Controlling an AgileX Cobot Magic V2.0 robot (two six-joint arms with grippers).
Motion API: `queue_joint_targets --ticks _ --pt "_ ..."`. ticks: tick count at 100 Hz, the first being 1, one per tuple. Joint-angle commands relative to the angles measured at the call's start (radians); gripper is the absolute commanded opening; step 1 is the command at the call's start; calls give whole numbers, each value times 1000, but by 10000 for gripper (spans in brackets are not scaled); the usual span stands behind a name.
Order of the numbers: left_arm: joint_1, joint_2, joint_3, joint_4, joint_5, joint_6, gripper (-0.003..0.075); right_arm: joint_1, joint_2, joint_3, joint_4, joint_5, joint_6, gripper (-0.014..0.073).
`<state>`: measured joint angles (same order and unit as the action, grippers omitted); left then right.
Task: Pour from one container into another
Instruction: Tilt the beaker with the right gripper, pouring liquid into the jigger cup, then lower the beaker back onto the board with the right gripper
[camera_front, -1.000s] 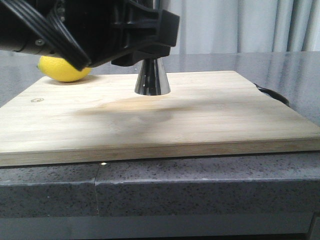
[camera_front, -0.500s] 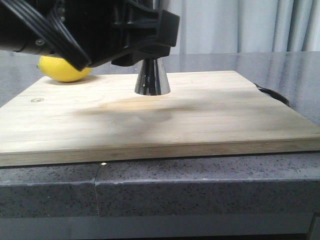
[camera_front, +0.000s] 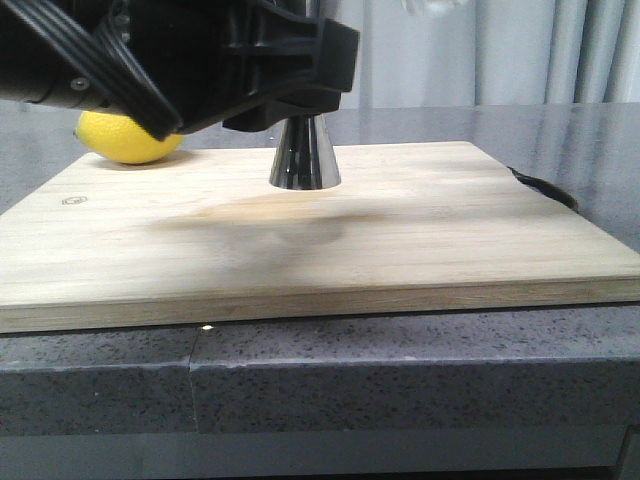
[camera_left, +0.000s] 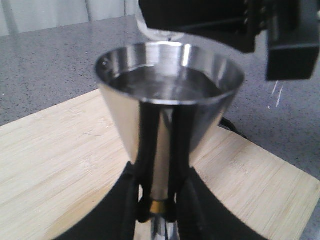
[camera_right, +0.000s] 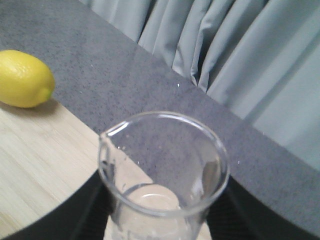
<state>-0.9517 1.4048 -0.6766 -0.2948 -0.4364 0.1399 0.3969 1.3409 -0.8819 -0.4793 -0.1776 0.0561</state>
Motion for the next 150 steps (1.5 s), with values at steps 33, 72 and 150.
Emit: queue_joint_targets --ticks 33,72,150 --pt "-8 -29 -33 11 -93 -9 -19 -25 129 36 152 -240 7 207" --pt "-8 -29 -33 11 -93 -9 -19 -25 246 38 160 -347 7 207" --pt "-8 -29 -33 11 -93 -9 -19 -25 54 285 160 -367 53 207"
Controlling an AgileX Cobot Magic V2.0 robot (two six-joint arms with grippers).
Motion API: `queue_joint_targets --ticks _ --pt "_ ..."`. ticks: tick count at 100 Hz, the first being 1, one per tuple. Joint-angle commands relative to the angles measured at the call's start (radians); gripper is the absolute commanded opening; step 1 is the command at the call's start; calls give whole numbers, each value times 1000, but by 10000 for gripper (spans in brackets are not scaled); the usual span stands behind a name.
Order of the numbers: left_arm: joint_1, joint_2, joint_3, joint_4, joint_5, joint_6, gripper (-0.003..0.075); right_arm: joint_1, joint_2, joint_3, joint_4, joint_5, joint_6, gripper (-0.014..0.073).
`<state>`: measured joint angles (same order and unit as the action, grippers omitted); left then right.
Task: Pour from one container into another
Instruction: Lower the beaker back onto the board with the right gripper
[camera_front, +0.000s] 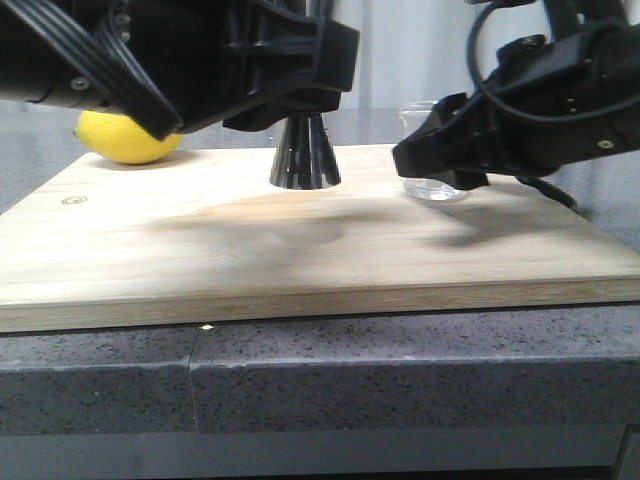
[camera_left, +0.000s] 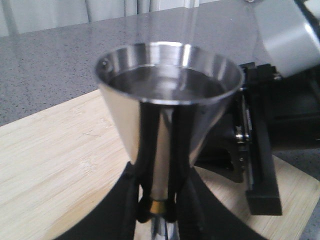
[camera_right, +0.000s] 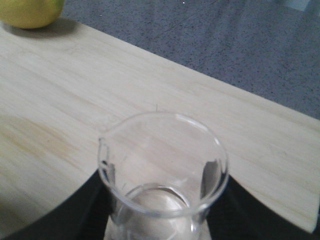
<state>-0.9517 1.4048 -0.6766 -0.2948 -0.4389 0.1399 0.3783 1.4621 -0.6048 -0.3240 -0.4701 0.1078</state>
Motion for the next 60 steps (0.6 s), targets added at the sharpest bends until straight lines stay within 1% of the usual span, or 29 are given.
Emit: queue_joint_targets --ticks 1,17,60 --pt "-8 -29 -33 11 -90 -9 -19 -7 -73 10 5 -77 2 207" --pt "-8 -29 -33 11 -90 -9 -19 -7 -114 59 5 -81 2 207" --pt "-8 -29 -33 11 -90 -9 -19 -5 -114 112 5 -104 2 211"
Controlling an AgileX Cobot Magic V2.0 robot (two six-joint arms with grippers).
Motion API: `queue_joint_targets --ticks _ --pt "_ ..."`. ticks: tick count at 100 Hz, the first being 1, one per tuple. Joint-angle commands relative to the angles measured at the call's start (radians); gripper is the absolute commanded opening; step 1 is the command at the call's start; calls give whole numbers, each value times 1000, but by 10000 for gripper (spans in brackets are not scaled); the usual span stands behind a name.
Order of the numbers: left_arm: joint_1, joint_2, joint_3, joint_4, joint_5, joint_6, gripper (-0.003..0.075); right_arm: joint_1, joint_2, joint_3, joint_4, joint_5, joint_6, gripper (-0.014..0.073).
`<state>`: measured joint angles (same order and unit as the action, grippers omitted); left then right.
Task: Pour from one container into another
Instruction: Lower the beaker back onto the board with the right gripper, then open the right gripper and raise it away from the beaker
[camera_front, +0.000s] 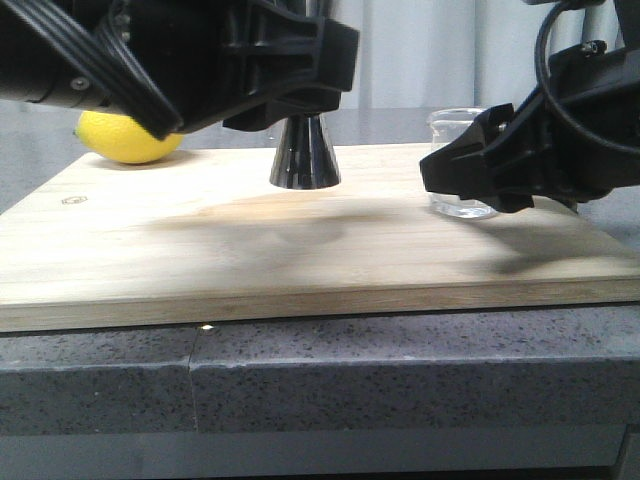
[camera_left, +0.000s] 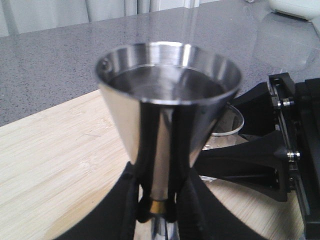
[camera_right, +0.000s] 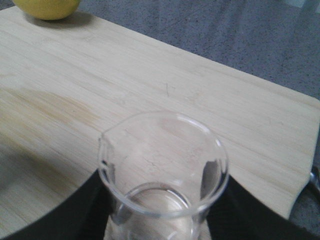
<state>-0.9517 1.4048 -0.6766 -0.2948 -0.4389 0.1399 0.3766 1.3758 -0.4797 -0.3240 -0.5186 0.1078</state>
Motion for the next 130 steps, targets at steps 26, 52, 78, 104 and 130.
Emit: queue_joint_targets --ticks 26,52,78,104,130 --pt "-8 -29 -33 11 -90 -9 -19 -3 -28 -13 5 -60 2 370" --pt "-8 -29 -33 11 -90 -9 -19 -3 -28 -13 51 -78 2 519" --pt "-8 -29 -33 11 -90 -9 -19 -3 -61 -17 92 -81 2 624" --pt "4 -31 -33 11 -90 -9 -19 -3 -217 -17 93 -75 2 624" --pt "49 -35 -33 11 -90 -9 -19 -3 -375 -17 95 -53 2 623"
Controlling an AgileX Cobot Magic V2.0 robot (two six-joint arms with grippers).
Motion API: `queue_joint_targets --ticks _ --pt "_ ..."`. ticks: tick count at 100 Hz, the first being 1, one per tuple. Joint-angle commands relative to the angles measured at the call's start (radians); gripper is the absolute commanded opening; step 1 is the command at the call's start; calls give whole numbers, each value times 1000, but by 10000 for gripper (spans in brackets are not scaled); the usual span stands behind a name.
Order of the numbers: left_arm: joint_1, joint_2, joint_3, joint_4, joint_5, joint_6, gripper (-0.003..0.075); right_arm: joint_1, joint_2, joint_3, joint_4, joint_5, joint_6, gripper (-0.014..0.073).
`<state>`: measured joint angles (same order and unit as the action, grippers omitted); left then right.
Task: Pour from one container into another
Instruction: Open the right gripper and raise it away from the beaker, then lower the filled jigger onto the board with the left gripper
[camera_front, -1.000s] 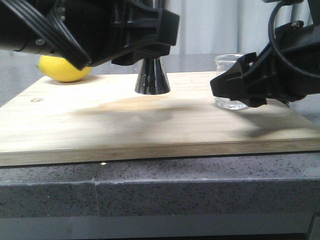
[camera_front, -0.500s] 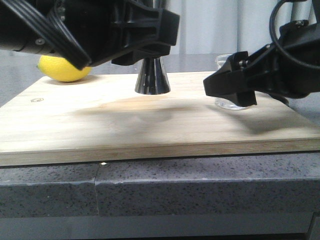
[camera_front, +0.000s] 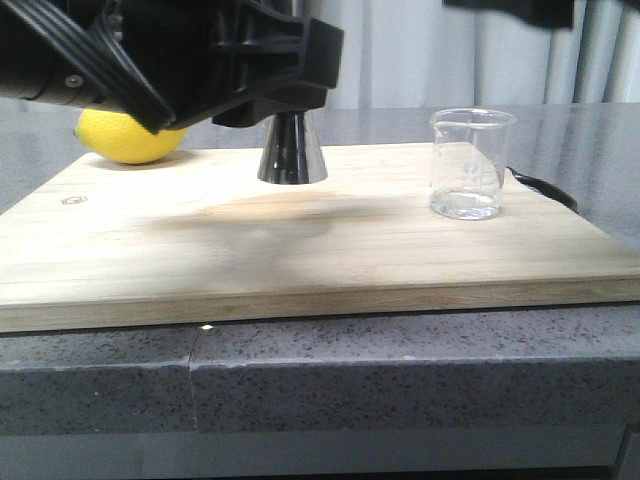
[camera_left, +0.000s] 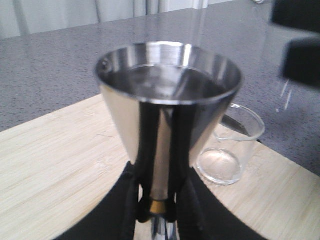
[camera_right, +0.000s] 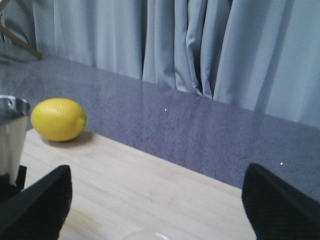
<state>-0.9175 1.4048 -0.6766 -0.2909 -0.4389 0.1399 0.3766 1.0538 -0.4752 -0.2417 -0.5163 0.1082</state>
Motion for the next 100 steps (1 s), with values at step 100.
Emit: queue_joint_targets --ticks 100 --pt "182 -38 90 27 -269 -9 -19 -3 -98 -22 12 -1 1 623"
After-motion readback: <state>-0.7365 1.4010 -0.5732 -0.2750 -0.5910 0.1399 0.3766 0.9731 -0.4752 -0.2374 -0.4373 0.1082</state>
